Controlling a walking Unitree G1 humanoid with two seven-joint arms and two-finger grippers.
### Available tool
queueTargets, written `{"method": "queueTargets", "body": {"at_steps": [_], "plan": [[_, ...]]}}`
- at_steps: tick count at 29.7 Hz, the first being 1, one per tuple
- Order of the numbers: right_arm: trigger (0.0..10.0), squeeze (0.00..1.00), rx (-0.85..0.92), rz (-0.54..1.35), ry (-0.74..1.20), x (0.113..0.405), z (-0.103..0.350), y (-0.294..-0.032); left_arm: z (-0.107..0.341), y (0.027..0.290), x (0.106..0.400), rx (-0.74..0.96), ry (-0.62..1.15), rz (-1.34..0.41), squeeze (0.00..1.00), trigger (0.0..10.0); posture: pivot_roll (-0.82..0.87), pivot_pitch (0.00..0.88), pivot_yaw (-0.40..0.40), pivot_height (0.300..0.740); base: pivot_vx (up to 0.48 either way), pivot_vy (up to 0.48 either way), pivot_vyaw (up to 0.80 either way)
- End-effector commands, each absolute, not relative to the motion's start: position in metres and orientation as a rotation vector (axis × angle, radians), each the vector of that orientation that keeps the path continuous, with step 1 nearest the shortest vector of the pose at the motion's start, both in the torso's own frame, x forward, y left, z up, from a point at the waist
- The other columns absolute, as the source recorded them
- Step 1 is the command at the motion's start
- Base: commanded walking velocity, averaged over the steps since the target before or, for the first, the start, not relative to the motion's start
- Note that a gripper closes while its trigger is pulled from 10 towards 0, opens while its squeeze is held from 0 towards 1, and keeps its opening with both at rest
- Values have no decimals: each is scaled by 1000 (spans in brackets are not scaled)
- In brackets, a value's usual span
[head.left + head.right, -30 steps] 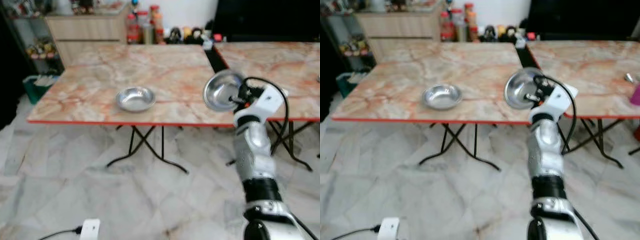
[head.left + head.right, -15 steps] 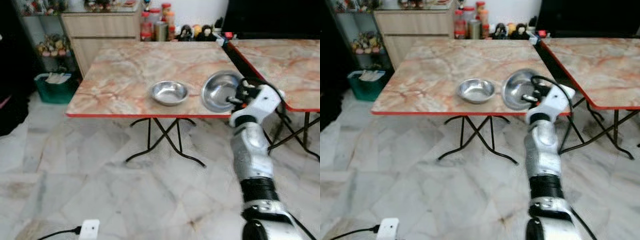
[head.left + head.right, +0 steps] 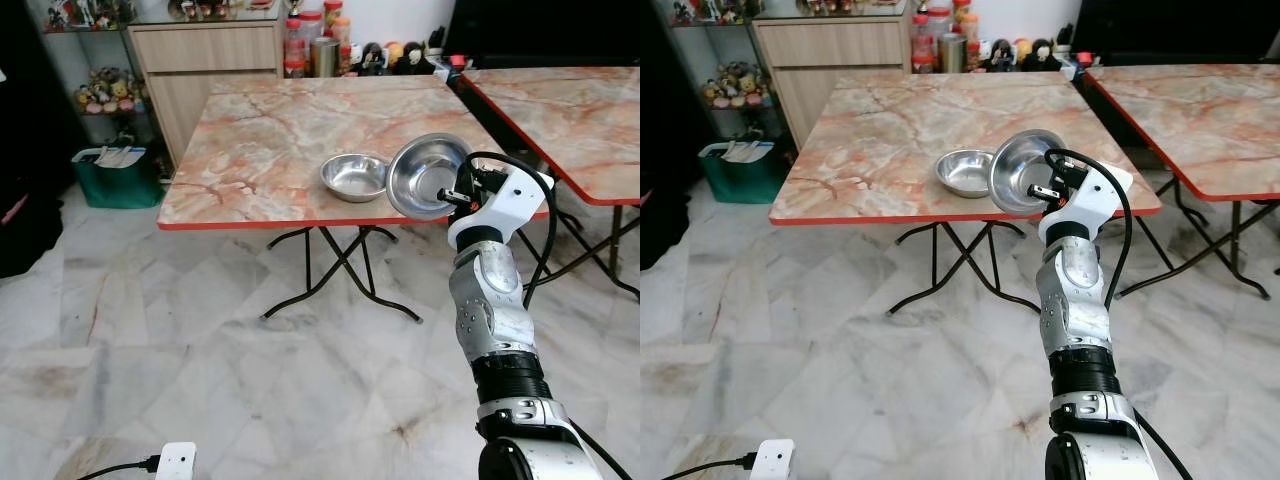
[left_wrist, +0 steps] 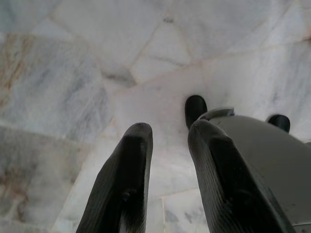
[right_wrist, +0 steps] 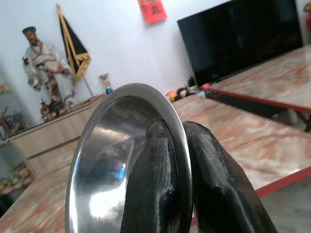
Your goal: Setting the table
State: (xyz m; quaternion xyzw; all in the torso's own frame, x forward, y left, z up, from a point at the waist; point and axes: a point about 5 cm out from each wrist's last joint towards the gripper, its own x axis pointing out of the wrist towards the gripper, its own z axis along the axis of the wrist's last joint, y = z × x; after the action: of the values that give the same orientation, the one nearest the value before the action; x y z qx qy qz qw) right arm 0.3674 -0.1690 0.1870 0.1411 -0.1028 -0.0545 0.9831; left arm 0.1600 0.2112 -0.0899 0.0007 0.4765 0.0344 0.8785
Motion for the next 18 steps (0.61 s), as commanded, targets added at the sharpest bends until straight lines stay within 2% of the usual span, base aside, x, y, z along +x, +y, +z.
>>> {"method": "queueTargets", "body": {"at_steps": [1, 7, 10, 18], "plan": [[10000, 0, 284, -114, -231, 368, 193, -171, -91, 212, 158, 15, 1008, 67, 0, 10000, 29, 0, 2, 732, 337, 0, 0], [10000, 0, 260, -115, -248, 367, 195, -172, -91, 212, 158, 15, 1011, 69, 0, 10000, 29, 0, 0, 732, 355, 0, 0], [10000, 0, 262, -122, -244, 367, 195, -172, -91, 212, 158, 17, 1011, 67, 0, 10000, 29, 0, 0, 732, 375, 0, 581], [10000, 0, 263, -121, -265, 367, 197, -173, -91, 211, 159, 17, 1010, 69, 0, 10000, 28, 0, -2, 732, 398, 0, 0]]}}
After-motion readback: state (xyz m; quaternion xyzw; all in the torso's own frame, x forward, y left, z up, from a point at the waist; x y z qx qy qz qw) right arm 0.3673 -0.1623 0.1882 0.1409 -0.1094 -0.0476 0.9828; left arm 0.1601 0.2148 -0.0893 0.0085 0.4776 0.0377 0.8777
